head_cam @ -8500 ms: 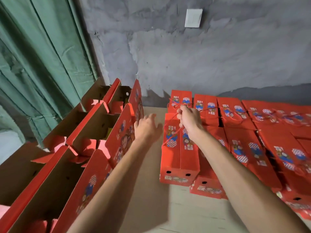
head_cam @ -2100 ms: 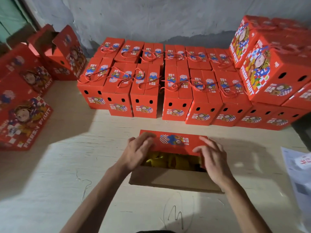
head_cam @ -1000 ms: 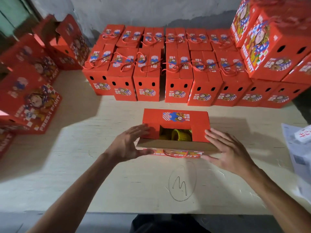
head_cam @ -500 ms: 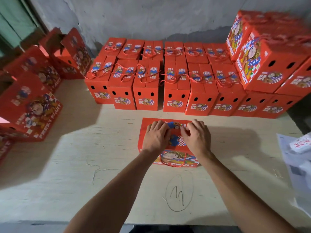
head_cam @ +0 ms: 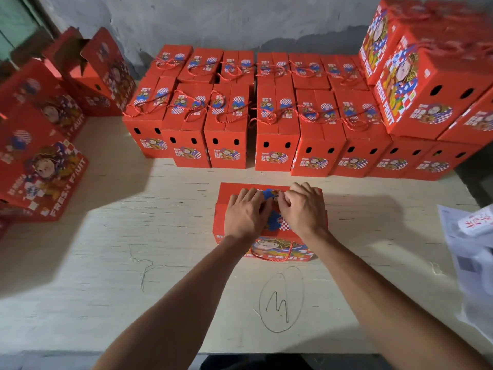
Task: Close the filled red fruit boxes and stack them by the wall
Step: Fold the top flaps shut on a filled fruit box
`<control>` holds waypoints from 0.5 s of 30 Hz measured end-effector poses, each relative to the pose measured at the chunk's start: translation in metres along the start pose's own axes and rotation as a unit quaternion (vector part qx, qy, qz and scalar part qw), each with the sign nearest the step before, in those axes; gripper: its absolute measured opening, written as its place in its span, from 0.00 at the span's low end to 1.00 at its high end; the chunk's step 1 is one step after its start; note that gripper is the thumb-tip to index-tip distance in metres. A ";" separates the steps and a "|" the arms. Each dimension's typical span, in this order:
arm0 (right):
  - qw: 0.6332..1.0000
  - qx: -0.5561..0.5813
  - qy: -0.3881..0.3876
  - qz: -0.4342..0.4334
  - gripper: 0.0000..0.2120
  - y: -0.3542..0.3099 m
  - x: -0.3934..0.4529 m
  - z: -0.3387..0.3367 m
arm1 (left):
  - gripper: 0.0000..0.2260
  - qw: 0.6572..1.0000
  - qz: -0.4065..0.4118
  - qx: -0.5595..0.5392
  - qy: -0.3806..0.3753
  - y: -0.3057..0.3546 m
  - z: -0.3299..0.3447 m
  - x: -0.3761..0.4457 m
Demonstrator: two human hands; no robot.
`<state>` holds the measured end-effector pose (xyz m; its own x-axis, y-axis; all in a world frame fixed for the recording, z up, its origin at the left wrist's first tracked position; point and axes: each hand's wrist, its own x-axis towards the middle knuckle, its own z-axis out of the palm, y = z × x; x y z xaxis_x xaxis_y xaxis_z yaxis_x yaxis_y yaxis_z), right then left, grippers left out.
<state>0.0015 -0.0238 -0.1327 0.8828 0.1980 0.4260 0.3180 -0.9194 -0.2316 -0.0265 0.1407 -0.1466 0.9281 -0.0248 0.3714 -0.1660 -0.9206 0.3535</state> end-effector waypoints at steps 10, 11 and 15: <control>0.986 -0.020 -0.164 0.015 0.14 0.005 0.007 0.004 | 0.25 0.964 -0.024 0.117 -0.237 0.011 -0.001 0.021; 0.984 -0.013 -0.176 0.014 0.14 0.006 0.008 0.006 | 0.26 0.959 -0.008 0.131 -0.251 0.008 0.000 0.025; 0.985 0.005 -0.173 0.010 0.16 0.008 0.009 0.008 | 0.25 0.950 0.060 0.135 -0.275 0.000 0.001 0.039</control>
<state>0.0144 -0.0266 -0.1378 0.9531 0.2860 0.0988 0.3019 -0.9208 -0.2468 0.0104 0.1390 -0.1326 0.9539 -0.2671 -0.1368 -0.2588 -0.9629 0.0762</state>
